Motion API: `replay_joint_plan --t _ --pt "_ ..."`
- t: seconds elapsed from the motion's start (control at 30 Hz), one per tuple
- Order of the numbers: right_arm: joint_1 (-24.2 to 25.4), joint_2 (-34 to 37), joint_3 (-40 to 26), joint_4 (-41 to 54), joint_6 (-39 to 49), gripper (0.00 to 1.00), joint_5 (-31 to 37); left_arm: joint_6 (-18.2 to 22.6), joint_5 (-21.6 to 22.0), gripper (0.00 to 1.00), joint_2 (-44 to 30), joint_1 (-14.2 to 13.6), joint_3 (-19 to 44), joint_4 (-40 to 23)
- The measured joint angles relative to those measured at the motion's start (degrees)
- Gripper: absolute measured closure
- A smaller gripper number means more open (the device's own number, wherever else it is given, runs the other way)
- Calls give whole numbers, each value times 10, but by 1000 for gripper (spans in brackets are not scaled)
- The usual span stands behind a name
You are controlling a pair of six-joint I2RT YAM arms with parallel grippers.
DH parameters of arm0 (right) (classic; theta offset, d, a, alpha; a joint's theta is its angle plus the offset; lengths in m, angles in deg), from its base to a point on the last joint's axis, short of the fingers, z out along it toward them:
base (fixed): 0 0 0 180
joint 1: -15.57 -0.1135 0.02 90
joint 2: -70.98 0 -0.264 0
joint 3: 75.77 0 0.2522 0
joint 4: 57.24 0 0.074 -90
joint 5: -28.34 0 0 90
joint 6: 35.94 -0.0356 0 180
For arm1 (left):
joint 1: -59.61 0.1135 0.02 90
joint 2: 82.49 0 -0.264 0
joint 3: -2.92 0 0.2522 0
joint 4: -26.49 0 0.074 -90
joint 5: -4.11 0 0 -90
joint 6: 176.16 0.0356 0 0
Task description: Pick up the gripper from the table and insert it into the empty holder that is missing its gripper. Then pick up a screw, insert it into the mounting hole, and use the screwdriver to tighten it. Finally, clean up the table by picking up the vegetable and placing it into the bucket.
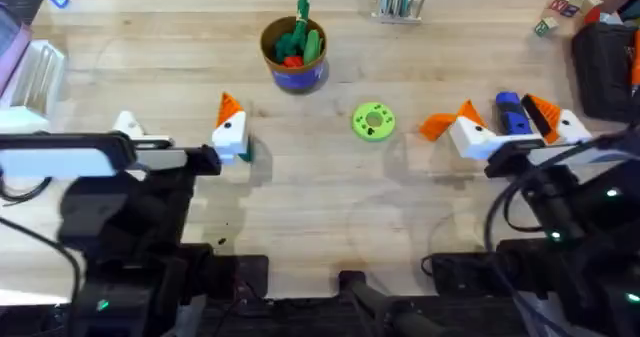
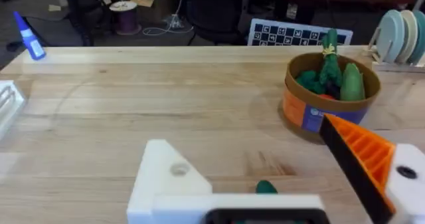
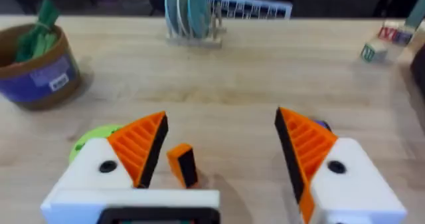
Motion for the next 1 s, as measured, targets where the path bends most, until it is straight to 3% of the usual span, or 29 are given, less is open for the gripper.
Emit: replay_joint_plan --t 0.23,0.27,0.3,0.57,0.7,0.8,0.83,1.0 --pt "0 104 -196 196 -9 9 0 -13 3 16 -116 0 198 -189" --pt "0 124 -221 213 -9 10 0 -19 3 16 -144 0 227 -224" --pt "0 185 -285 246 -5 10 0 -42 1 15 -239 0 291 -312" --pt "0 267 -324 248 -2 9 0 -73 -80 15 -433 0 308 -323" --pt "0 268 -324 246 -2 10 0 -77 -151 15 -484 0 308 -282" --pt "0 268 -324 246 -2 10 0 -79 -179 9 -499 0 308 -262" --pt "0 268 -324 246 -2 10 0 -81 -183 55 -501 0 308 -261" --pt "0 268 -324 246 -2 10 0 -66 -178 812 -501 0 308 -266"
